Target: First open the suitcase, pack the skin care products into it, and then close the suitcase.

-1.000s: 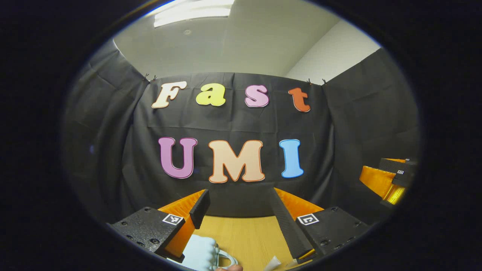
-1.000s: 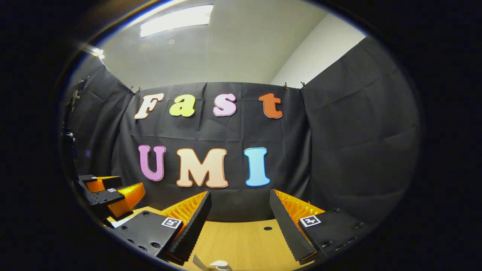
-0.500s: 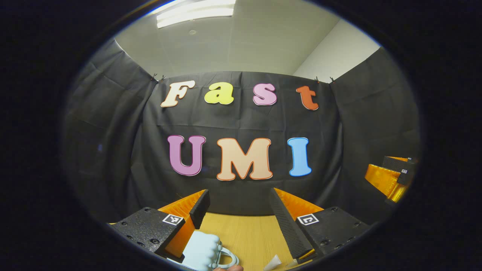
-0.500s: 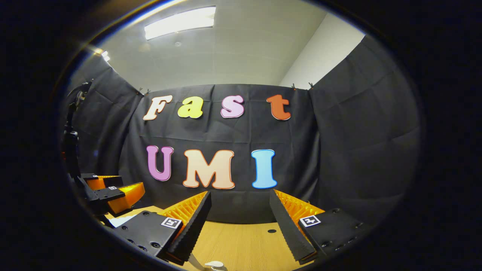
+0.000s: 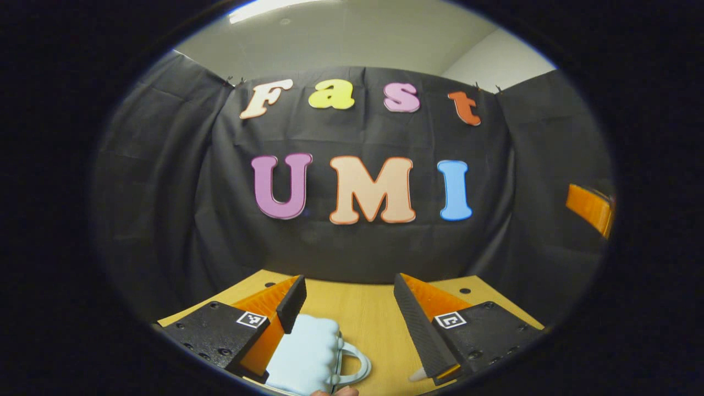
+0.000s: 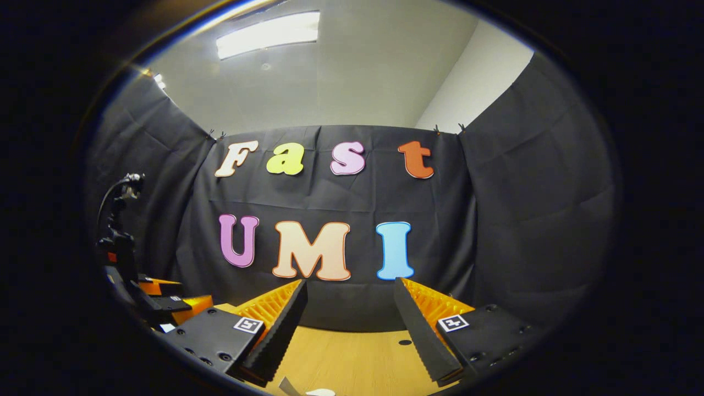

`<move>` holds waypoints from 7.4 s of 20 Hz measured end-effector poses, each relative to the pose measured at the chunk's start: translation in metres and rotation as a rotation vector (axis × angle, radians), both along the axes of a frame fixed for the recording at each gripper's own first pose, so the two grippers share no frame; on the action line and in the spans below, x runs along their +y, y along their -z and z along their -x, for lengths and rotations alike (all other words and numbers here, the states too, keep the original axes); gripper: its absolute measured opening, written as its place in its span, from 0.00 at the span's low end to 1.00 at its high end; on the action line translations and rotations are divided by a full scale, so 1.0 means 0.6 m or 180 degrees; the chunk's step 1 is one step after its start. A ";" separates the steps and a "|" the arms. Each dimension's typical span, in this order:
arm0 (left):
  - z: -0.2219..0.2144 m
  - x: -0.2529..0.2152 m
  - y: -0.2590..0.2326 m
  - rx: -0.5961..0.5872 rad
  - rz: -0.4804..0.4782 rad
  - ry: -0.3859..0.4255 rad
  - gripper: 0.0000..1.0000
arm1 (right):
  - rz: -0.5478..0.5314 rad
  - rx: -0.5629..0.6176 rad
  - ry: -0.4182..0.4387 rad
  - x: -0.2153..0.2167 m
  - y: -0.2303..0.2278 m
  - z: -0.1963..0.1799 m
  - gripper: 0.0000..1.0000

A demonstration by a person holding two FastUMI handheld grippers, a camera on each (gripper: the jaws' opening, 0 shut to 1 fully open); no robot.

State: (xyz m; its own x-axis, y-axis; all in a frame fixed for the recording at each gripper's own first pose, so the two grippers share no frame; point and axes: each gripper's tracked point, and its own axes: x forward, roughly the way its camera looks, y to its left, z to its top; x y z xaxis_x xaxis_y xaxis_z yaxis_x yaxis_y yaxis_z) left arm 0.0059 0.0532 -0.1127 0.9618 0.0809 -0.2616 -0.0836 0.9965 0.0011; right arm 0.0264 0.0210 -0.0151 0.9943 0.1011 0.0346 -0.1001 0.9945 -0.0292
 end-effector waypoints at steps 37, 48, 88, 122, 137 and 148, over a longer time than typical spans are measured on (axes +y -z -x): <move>0.026 -0.077 0.451 0.2445 0.0377 0.0088 0.92 | 0.0361 0.0634 0.0310 -0.044 0.108 -0.018 0.99; 0.036 -0.052 0.475 0.2676 0.0365 0.0029 0.52 | 0.0364 0.0633 0.0361 -0.057 0.119 -0.017 0.99; -0.037 0.141 0.128 0.1743 0.0585 0.0275 0.00 | 0.0042 0.0452 -0.0235 0.121 0.114 -0.037 0.99; -0.032 0.674 0.196 0.1835 0.0223 -0.0381 0.00 | 0.0088 0.0448 -0.0189 0.387 0.132 -0.059 0.99; 0.050 0.818 0.361 0.2388 0.0456 -0.1088 0.00 | 0.0208 0.0560 -0.0177 0.392 0.146 -0.056 0.99; -0.004 0.823 0.215 0.1373 -0.0199 -0.1456 0.94 | 0.0186 0.0507 -0.0175 0.346 0.130 -0.048 0.99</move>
